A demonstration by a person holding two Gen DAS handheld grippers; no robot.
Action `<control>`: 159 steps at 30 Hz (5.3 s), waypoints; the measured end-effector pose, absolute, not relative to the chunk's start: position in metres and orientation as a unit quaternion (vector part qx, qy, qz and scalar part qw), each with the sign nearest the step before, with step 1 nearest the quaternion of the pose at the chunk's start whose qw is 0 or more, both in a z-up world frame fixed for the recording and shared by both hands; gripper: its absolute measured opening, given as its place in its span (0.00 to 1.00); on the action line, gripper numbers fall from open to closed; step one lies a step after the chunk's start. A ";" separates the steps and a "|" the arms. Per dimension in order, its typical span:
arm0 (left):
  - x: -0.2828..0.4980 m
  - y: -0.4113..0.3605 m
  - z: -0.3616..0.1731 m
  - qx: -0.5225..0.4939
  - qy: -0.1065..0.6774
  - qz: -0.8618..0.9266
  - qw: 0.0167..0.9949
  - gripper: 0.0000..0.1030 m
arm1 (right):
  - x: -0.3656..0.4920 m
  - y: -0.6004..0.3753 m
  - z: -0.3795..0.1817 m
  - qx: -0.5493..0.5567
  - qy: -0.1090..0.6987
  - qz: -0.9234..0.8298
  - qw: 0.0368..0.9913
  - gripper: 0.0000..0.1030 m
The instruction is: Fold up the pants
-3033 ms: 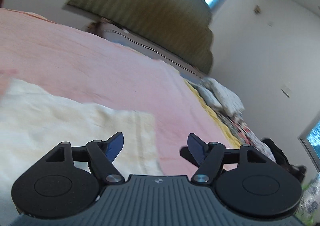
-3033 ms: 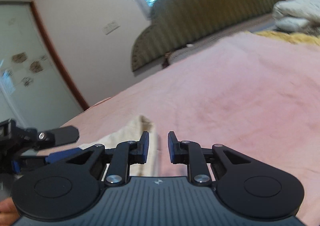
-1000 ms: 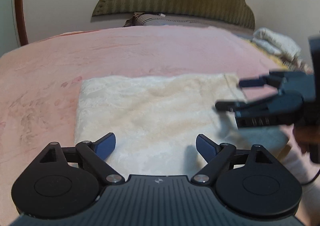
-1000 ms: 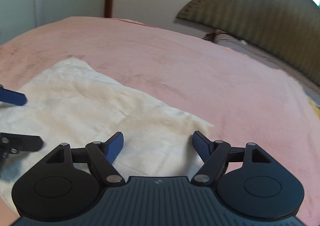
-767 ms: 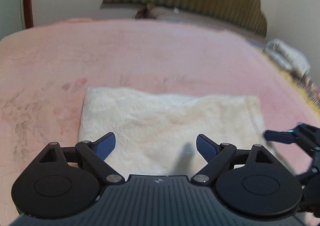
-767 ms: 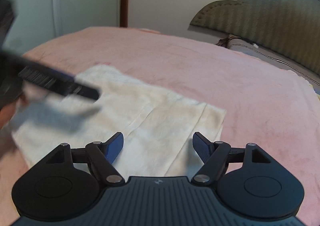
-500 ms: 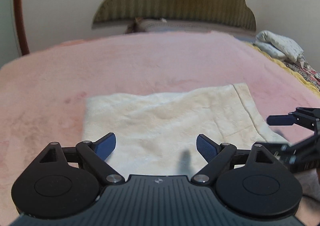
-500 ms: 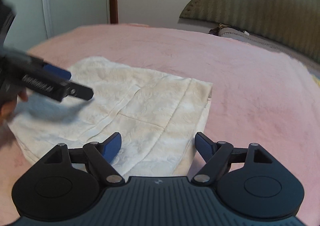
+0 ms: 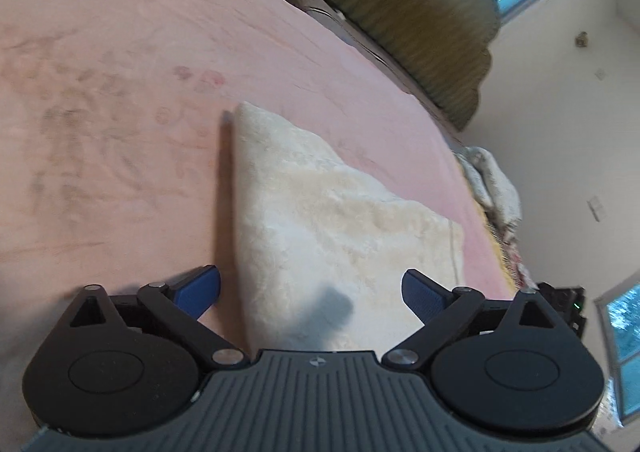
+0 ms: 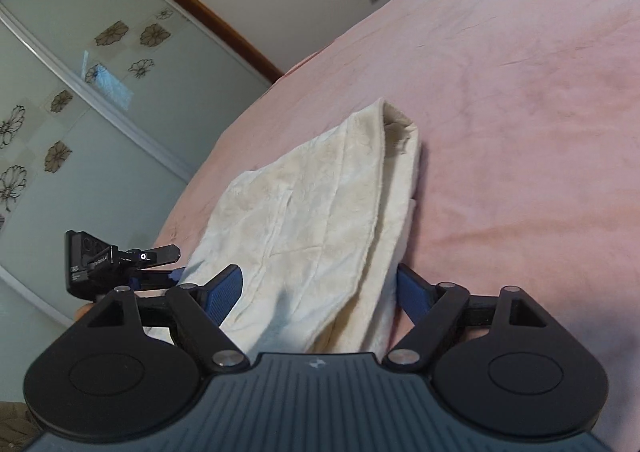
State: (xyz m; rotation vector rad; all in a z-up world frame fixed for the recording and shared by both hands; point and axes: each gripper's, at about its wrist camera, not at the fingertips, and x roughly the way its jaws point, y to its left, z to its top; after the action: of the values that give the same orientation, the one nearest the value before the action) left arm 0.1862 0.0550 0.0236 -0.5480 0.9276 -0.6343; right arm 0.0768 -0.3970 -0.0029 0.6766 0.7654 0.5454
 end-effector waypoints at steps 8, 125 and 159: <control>0.192 0.017 0.021 -0.242 0.422 -0.309 0.817 0.92 | 0.118 -0.385 -0.010 0.348 0.349 0.273 0.826 0.71; 0.022 -0.002 0.022 0.015 0.331 -0.047 0.942 1.00 | 0.003 -0.188 0.002 0.068 0.335 0.061 0.938 1.00; 0.020 0.010 0.023 0.007 0.330 -0.019 0.944 1.00 | 0.000 -0.207 -0.009 0.008 0.332 0.018 0.943 1.00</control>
State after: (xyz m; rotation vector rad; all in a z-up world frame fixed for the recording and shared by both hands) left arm 0.0198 0.0098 0.0229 0.0137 0.6720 -0.0382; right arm 0.0002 -0.2072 -0.0092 0.0171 0.6778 0.0376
